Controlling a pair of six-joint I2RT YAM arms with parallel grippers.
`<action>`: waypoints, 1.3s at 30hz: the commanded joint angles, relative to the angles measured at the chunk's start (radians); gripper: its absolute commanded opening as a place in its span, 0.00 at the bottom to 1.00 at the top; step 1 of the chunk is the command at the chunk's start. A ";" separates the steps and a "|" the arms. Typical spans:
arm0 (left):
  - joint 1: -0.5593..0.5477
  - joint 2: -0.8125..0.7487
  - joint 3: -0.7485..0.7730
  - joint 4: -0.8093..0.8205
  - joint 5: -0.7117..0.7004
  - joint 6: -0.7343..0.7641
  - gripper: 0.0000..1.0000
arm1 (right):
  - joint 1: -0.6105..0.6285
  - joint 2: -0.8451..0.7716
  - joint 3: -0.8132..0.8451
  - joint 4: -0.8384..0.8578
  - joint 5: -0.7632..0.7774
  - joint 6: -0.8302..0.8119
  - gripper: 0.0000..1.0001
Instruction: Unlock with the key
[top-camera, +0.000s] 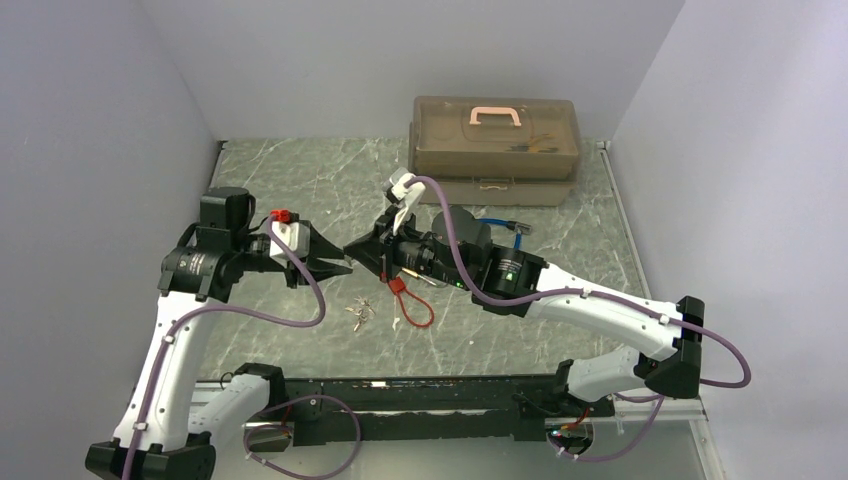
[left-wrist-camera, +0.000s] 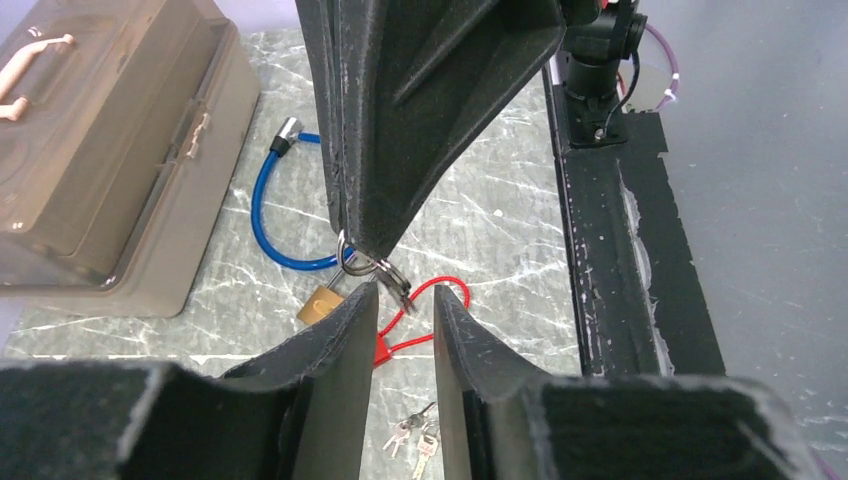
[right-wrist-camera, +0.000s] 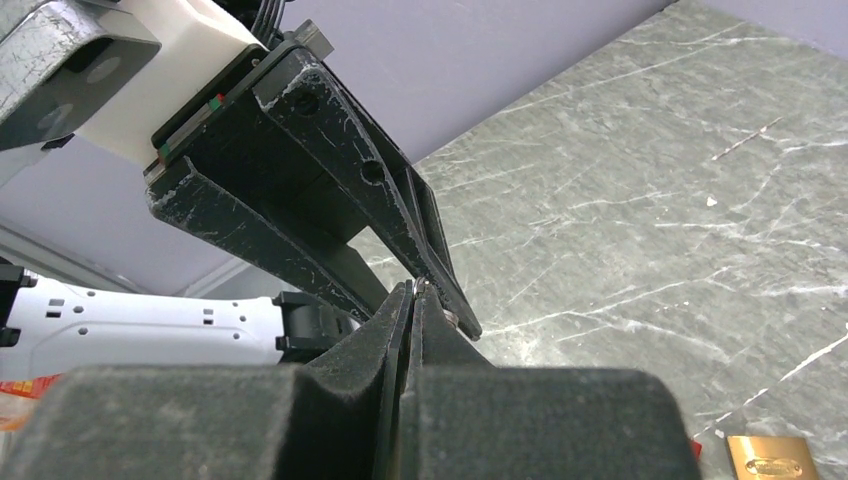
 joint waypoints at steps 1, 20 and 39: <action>-0.029 -0.014 -0.008 0.066 0.015 -0.075 0.31 | 0.001 -0.035 0.023 0.062 -0.004 0.010 0.00; -0.056 -0.003 0.082 -0.065 -0.114 -0.014 0.00 | 0.001 -0.135 -0.098 0.018 0.107 -0.036 0.00; -0.147 0.120 0.259 -0.278 -0.202 -0.173 0.00 | -0.086 -0.169 0.007 -0.084 -0.136 -0.208 0.70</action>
